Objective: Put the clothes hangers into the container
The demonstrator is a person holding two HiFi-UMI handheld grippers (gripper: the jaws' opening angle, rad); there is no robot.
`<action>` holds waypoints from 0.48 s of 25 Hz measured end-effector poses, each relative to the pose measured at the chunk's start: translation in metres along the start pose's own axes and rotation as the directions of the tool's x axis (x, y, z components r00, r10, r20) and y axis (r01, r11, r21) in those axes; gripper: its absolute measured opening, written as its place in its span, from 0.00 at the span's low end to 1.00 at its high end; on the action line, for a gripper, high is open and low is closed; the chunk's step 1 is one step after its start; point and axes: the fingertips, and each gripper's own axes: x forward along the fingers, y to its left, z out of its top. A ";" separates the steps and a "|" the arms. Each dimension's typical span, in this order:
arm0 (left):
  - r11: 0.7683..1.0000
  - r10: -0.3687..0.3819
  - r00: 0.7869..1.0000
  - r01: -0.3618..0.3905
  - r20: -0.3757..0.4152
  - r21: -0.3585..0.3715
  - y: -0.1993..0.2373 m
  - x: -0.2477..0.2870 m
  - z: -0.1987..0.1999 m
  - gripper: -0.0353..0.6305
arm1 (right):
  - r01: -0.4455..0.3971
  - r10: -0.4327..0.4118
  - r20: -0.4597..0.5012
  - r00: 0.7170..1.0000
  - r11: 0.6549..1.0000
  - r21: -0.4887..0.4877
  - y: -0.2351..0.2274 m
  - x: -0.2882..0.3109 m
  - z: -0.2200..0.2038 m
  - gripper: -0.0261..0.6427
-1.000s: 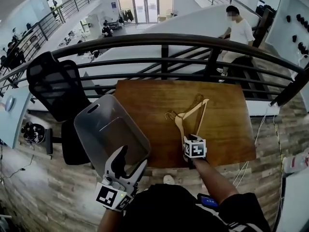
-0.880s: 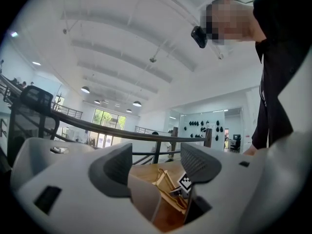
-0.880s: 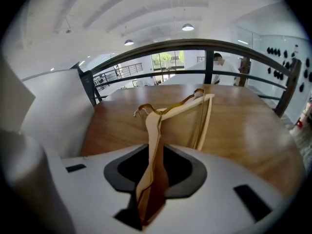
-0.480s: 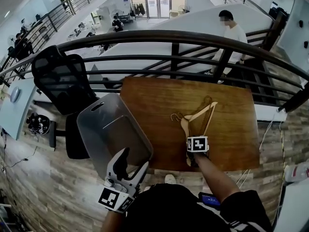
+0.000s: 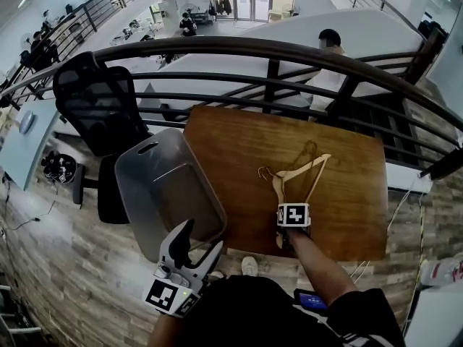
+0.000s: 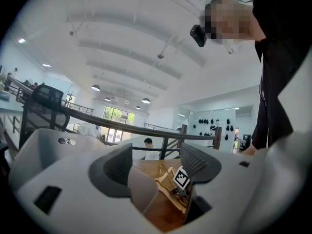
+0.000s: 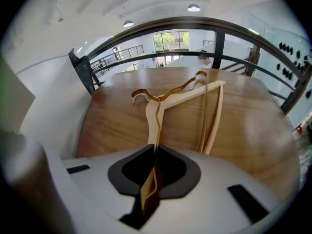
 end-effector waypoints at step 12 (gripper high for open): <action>0.992 -0.122 0.992 0.121 0.035 0.020 0.005 0.002 0.017 0.52 | -0.091 0.080 0.245 0.966 0.995 0.034 0.016 -0.069 0.029 0.06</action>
